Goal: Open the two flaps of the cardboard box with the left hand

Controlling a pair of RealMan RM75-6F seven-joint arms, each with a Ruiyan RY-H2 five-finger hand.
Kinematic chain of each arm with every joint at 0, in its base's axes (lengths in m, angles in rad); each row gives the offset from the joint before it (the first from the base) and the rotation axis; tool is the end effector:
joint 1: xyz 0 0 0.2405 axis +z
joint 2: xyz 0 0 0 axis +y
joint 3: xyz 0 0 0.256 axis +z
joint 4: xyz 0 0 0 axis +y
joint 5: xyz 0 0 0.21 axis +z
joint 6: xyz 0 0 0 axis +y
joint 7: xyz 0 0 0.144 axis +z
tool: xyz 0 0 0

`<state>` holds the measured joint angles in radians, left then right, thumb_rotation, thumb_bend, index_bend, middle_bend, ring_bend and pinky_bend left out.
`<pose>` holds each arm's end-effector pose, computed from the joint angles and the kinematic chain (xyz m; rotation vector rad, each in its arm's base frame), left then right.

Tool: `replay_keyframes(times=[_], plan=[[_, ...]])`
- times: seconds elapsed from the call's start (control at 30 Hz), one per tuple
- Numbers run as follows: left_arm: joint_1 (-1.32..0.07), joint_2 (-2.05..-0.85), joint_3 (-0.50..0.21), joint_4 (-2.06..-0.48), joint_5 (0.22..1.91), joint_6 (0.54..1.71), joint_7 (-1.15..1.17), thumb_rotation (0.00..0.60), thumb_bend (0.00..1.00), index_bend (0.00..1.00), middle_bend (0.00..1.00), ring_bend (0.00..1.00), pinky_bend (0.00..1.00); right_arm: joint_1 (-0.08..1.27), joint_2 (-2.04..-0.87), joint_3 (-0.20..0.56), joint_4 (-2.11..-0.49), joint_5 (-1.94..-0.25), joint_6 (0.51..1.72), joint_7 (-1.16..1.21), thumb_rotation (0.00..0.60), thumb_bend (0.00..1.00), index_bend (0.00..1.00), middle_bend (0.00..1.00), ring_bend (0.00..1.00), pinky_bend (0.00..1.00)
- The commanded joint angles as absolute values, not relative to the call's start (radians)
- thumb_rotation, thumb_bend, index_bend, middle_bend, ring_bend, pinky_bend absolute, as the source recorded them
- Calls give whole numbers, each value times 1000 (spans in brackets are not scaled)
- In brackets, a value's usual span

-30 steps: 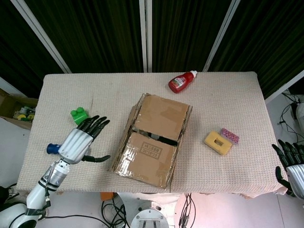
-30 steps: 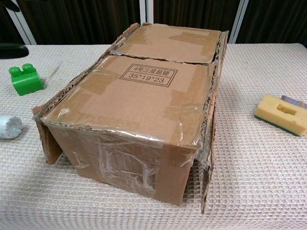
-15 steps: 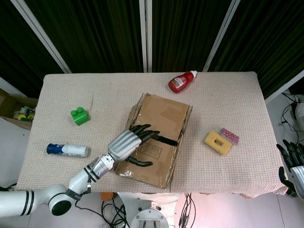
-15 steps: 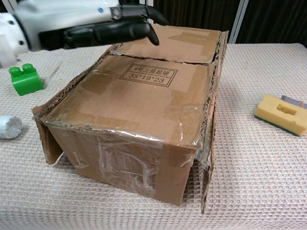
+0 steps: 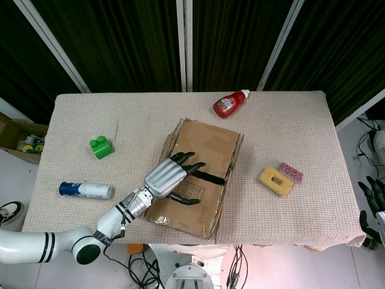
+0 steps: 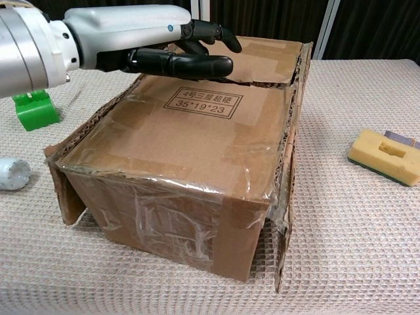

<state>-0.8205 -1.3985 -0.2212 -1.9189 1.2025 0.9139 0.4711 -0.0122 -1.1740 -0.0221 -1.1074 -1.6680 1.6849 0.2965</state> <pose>-0.0373 0.2869 0.0139 -2.1683 -0.8053 -1.1699 -0.3767 -0.1338 0.1998 1.5018 -0.7130 0.8833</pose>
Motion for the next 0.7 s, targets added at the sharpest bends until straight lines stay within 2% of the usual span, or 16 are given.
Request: replay_keyframes(times=[0.03, 0.27, 0.6, 0.7], plan=[[-826, -1378, -209, -1946, 1182, 921, 490, 0, 0, 135, 505, 70, 168, -12, -1177, -22, -1103, -1669, 1686, 300, 561, 624, 0, 0, 0, 0], [-834, -1303, -217, -2043, 1214, 954, 519, 0, 0, 135, 590, 112, 169, -14, -1177, -18, -1105, -1669, 1696, 301, 558, 612, 0, 0, 0, 0], [-803, -1010, -259, -2356, 1083, 962, 438, 0, 0, 113, 662, 150, 170, -6, -1174, -13, -1114, -1673, 1696, 298, 560, 596, 0, 0, 0, 0], [-790, -955, -272, -2356, 1112, 941, 357, 0, 0, 112, 675, 165, 170, 0, -1174, -14, -1120, -1679, 1692, 289, 559, 594, 0, 0, 0, 0]])
